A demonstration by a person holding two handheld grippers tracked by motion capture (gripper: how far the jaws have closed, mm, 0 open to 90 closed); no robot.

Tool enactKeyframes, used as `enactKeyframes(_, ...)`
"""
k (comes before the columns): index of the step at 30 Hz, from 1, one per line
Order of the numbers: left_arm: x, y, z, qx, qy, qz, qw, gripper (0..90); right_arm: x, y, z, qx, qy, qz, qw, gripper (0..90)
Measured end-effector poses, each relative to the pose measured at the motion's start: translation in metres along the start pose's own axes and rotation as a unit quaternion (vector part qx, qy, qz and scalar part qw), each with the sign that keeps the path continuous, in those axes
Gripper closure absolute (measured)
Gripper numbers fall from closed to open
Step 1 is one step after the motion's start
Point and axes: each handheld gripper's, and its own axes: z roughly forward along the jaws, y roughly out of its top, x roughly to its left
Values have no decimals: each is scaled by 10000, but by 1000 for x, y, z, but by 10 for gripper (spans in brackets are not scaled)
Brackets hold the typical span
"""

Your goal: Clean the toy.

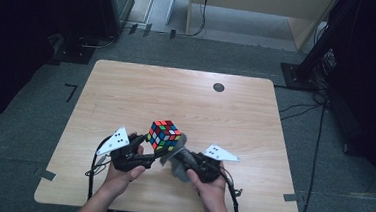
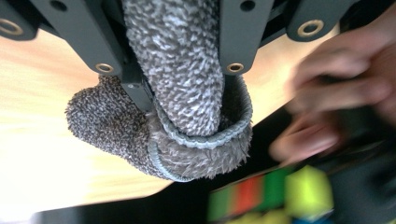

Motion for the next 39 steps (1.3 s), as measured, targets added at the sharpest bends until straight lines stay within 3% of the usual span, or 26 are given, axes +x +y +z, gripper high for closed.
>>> enactKeyframes(3,-3,-3,3,135,-5,104,9999,345,24,-4,14,175,642,-332,9972,721)
enactKeyframes(5,-3,-4,4,181,10,139,9997,345,28,-1,13,17,669,-387,9970,722)
enactKeyframes(7,-2,-3,2,124,8,85,9999,345,21,3,8,-106,507,-207,9984,723)
enactKeyframes(10,1,1,-2,76,30,49,10000,345,1,3,-2,-156,-8,-69,9999,722)
enactKeyframes(11,2,1,-2,76,45,41,10000,345,-8,3,-7,-237,-217,99,9994,717)
enactKeyframes(12,4,1,-3,86,53,21,9999,345,-13,4,-9,-271,-327,114,9990,711)
enactKeyframes(16,10,1,-4,150,53,-112,9998,345,-31,6,-18,-265,-1028,-183,9942,624)
enactKeyframes(19,17,1,-5,245,101,-168,9995,345,-38,9,-22,-339,-1132,-312,9925,508)
enactKeyframes(22,23,1,-7,282,159,-266,9991,345,-40,15,-28,-411,-1270,-710,9885,419)
enactKeyframes(24,26,3,-9,263,165,-327,9990,345,-37,20,-32,-375,-1291,-1119,9846,387)
enactKeyframes(26,29,4,-12,268,140,-327,9990,345,-34,24,-35,-459,-1230,-1291,9829,358)
enactKeyframes(28,31,5,-15,278,89,-240,9993,345,-32,26,-36,-535,-1001,-1303,9850,348)
enactKeyframes(31,31,6,-18,329,-56,153,9993,345,-26,29,-36,-650,-524,-1242,9887,348)
enactKeyframes(33,31,5,-20,381,-229,456,9980,345,-21,32,-36,-675,-316,-1338,9882,343)
enactKeyframes(35,31,4,-21,413,-358,624,9966,345,-14,34,-36,-687,-181,-1464,9867,339)
enactKeyframes(37,30,3,-19,477,-194,655,9965,345,-8,35,-34,-684,-117,-1464,9868,330)
enactKeyframes(39,29,1,-14,548,172,653,9962,344,-3,35,-31,-634,-156,-1339,9888,324)
